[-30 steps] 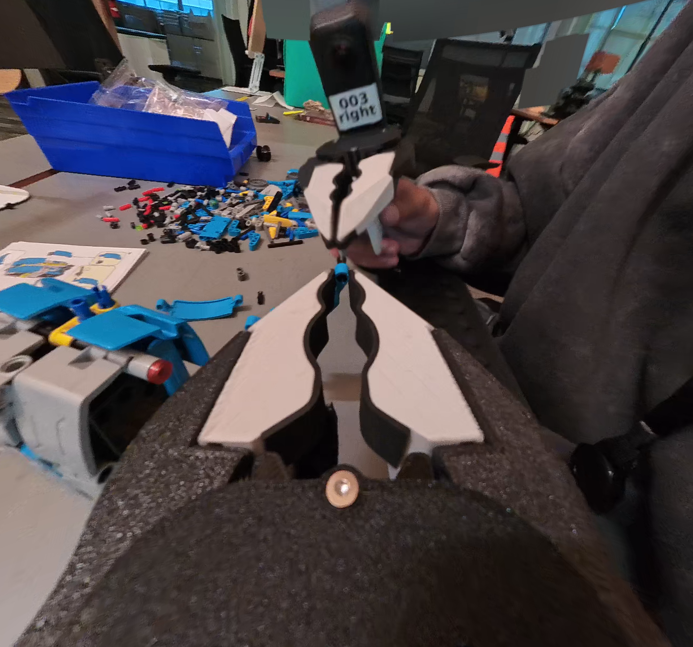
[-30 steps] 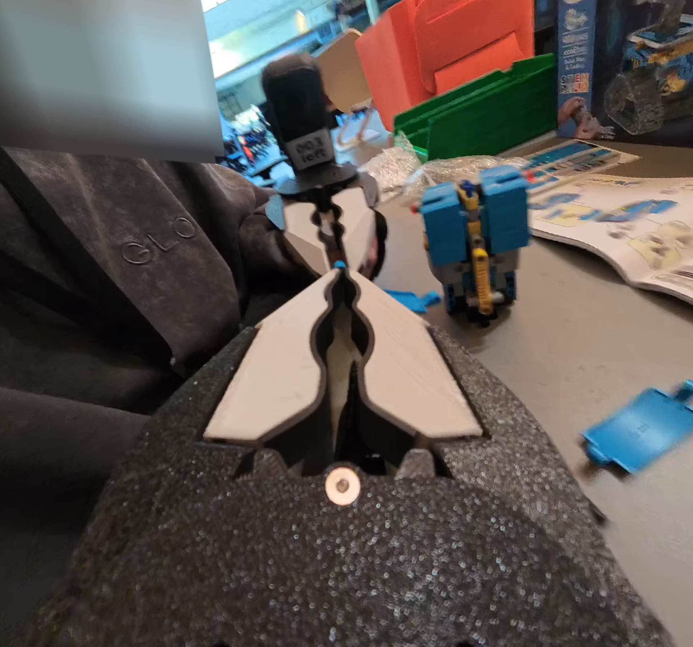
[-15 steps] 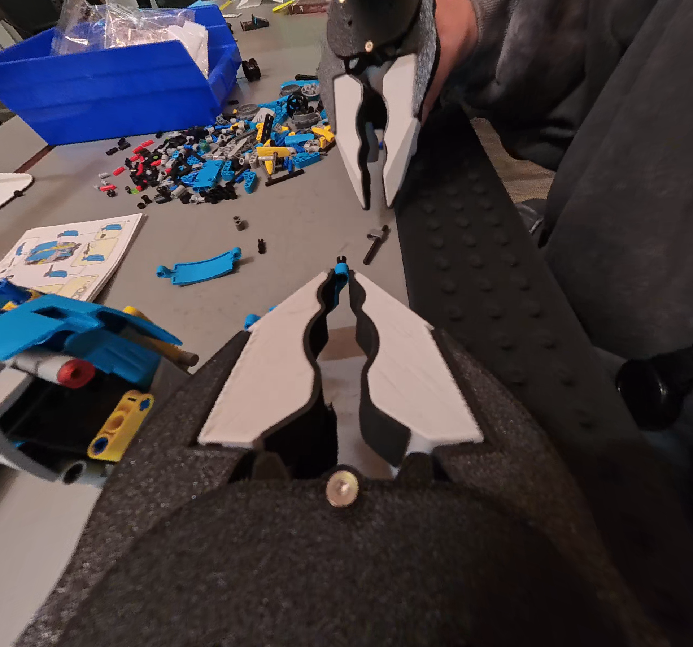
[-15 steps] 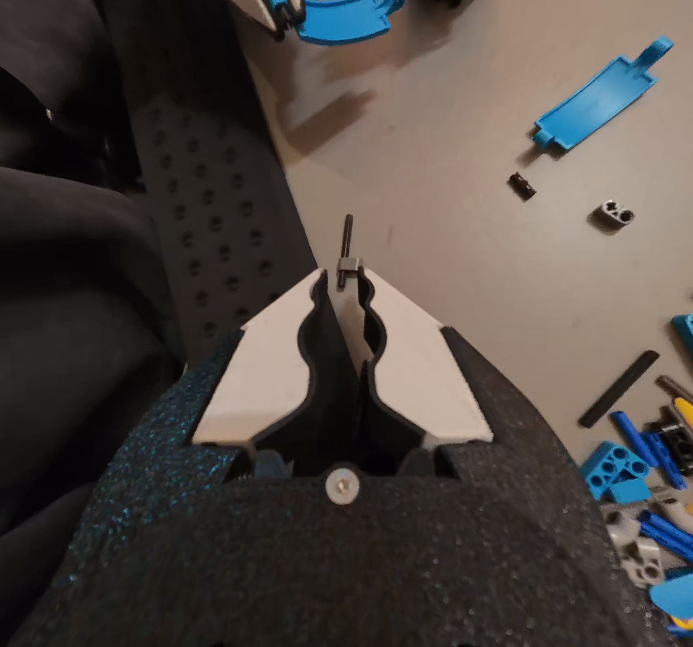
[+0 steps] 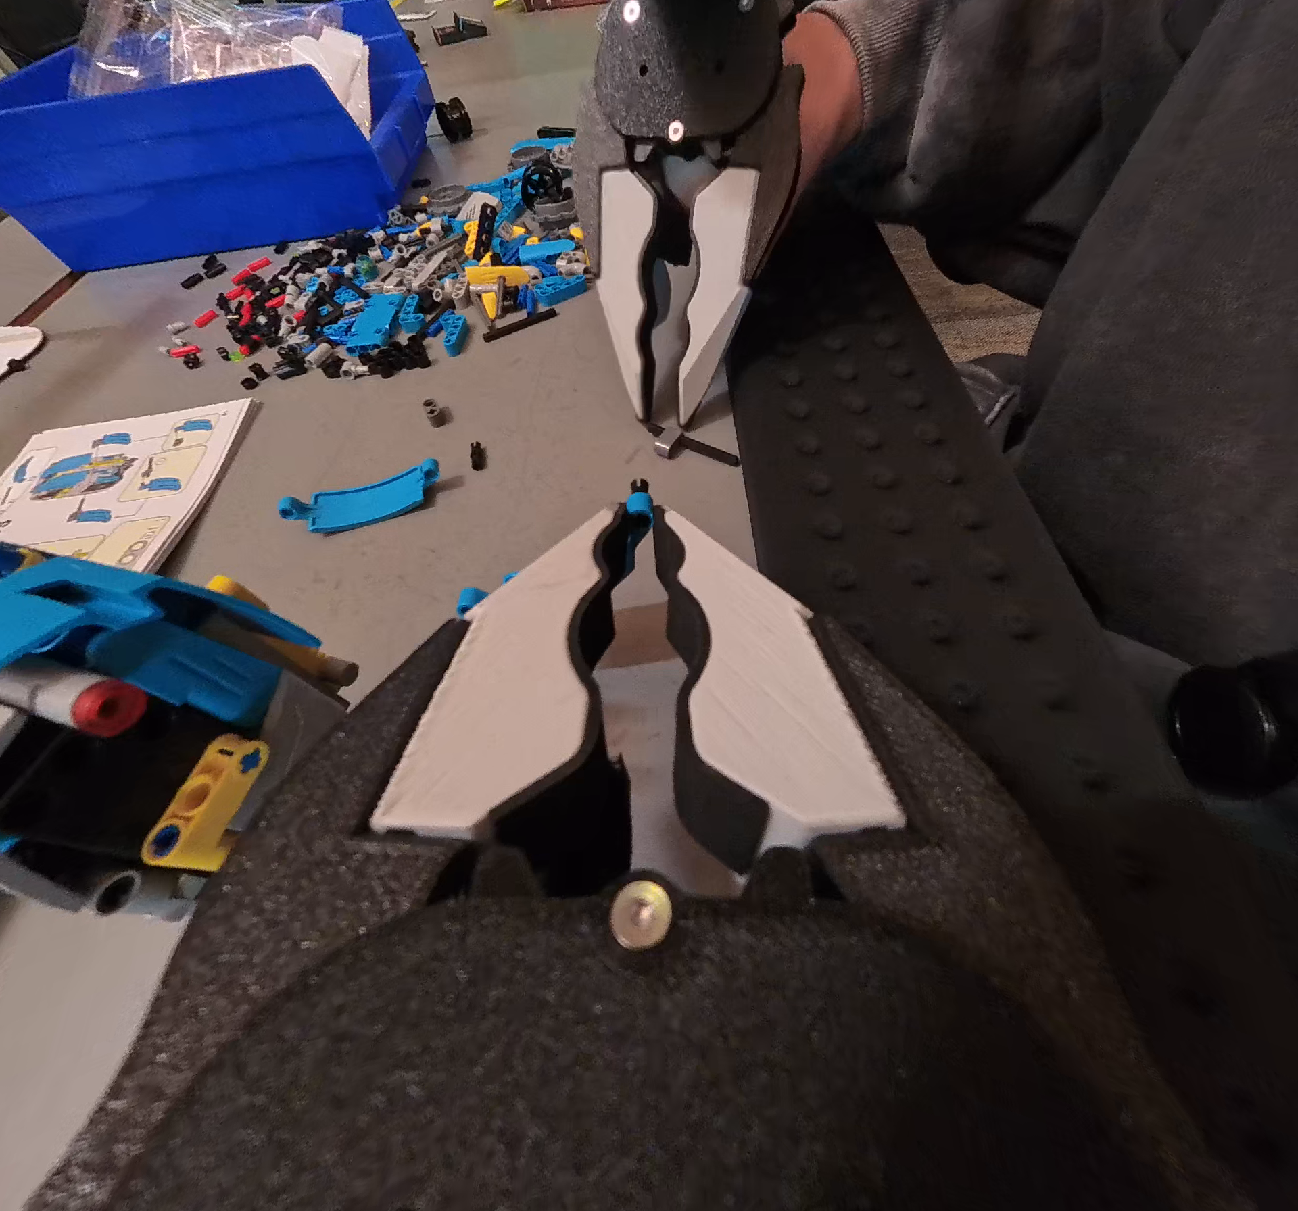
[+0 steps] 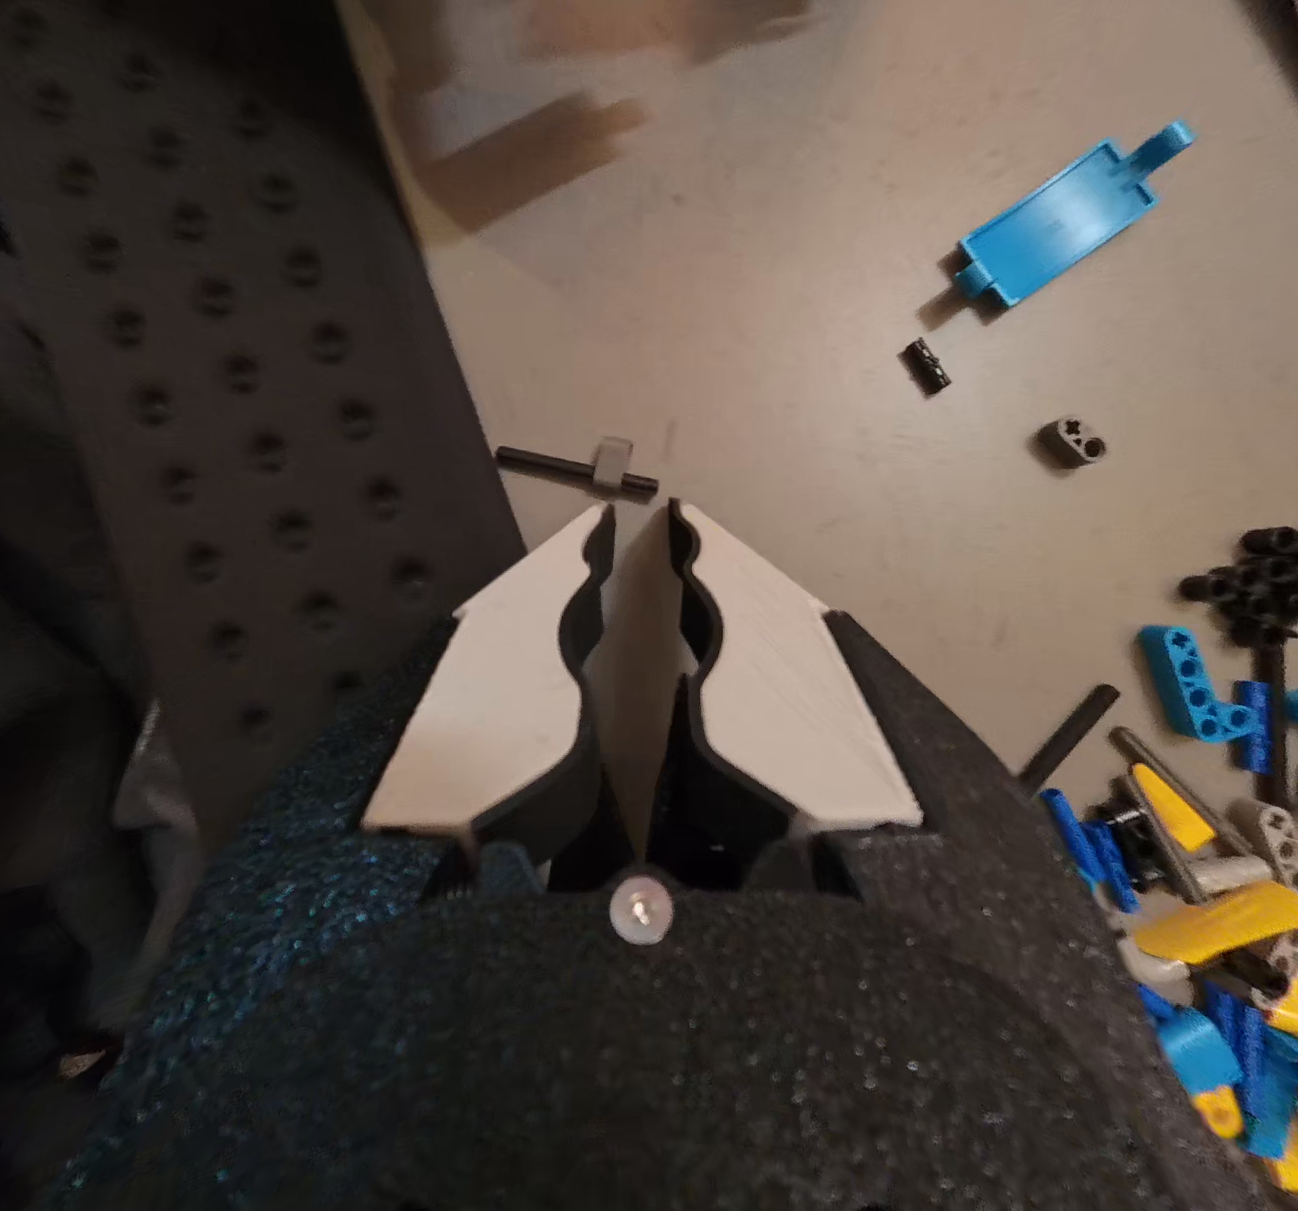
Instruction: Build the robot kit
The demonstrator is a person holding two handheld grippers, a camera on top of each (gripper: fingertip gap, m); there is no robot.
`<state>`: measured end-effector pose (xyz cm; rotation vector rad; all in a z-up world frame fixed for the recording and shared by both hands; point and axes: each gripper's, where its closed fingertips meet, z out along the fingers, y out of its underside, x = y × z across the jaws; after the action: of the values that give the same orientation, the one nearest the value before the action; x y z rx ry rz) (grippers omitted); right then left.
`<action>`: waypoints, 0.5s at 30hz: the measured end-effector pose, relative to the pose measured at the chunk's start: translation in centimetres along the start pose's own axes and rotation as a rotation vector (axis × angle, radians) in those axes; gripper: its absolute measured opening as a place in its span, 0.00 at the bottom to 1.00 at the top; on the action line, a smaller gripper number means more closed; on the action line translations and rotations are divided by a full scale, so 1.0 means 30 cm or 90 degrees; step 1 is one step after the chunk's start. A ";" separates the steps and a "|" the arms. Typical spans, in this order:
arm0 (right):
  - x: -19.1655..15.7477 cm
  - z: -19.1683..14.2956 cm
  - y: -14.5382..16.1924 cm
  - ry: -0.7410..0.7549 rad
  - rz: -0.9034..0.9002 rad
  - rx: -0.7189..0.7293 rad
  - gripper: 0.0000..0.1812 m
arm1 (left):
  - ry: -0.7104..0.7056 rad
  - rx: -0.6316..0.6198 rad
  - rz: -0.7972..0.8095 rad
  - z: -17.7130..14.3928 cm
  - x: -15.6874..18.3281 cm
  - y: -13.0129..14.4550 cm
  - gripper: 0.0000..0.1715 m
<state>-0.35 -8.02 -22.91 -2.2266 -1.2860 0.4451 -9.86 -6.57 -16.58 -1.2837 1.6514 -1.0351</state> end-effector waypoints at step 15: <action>-0.028 0.034 -0.052 -0.042 0.058 0.009 0.11 | 0.003 -0.006 -0.001 0.001 0.003 0.005 0.04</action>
<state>-2.37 -7.85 -22.79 -2.2822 -1.2138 0.5656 -9.91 -6.65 -16.74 -1.2890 1.6609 -1.0336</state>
